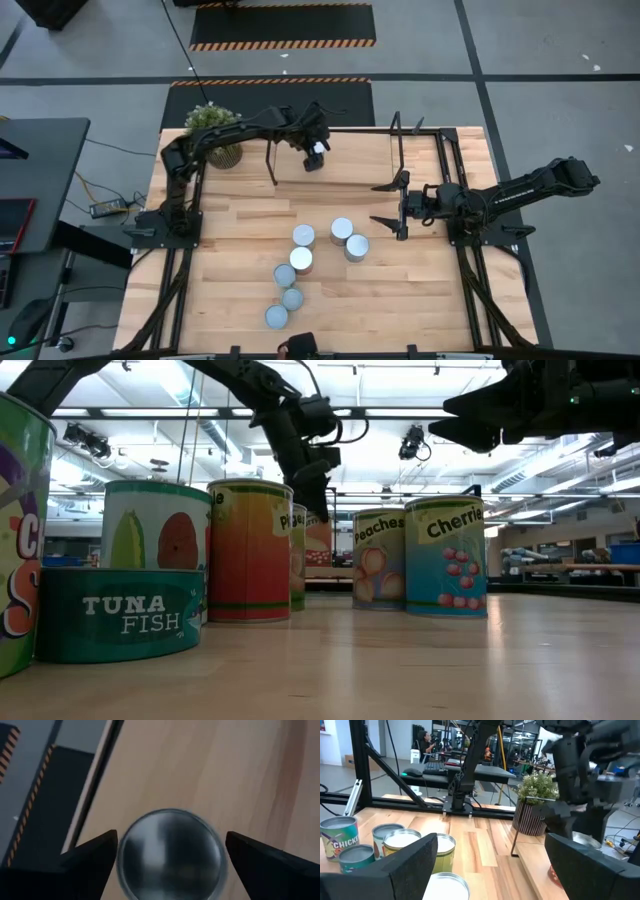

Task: Pick and place cans onto a shelf
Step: Put the canned corn on the shelf

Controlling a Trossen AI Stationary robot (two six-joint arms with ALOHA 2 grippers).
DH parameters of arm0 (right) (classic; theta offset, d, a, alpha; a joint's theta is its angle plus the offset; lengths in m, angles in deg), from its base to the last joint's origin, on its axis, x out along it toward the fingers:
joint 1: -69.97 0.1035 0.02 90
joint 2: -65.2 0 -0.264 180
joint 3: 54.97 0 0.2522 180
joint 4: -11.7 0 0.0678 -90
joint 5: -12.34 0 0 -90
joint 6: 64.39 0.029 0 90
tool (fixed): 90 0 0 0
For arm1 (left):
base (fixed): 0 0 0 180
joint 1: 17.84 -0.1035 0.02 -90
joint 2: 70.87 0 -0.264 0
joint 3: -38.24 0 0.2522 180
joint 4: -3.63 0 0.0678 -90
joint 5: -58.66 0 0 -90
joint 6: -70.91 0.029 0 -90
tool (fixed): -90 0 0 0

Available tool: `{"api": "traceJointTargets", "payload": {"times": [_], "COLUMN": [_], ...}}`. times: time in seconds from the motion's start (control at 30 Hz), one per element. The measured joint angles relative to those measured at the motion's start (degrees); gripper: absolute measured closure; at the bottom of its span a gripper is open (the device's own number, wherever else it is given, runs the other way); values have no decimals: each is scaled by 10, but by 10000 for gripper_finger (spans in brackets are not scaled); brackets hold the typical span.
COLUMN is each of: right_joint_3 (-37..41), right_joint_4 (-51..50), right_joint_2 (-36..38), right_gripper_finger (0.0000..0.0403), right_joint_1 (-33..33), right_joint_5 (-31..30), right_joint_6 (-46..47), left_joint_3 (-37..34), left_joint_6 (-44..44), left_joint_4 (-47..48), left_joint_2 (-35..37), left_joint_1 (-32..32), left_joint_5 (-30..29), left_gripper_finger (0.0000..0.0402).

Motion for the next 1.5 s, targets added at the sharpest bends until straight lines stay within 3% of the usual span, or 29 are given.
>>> {"api": "traceJointTargets", "payload": {"times": [0.5,0.7,1.03,1.27,1.5], "right_joint_3": [0,0,0,0,0], "right_joint_4": [1,3,9,10,19], "right_joint_2": [0,0,0,0,0], "right_gripper_finger": [27,27,27,27,27], "right_joint_1": [0,0,0,0,0], "right_joint_5": [0,0,0,0,0], "right_joint_6": [1,1,1,5,5], "left_joint_3": [-1,0,0,-1,0], "left_joint_6": [12,19,51,90,36], "left_joint_4": [-16,0,-104,-128,-136], "left_joint_2": [7,9,9,-30,-35], "left_joint_1": [13,11,19,63,89], "left_joint_5": [-104,-101,-36,-200,-297], "left_gripper_finger": [24,24,24,24,24]}}
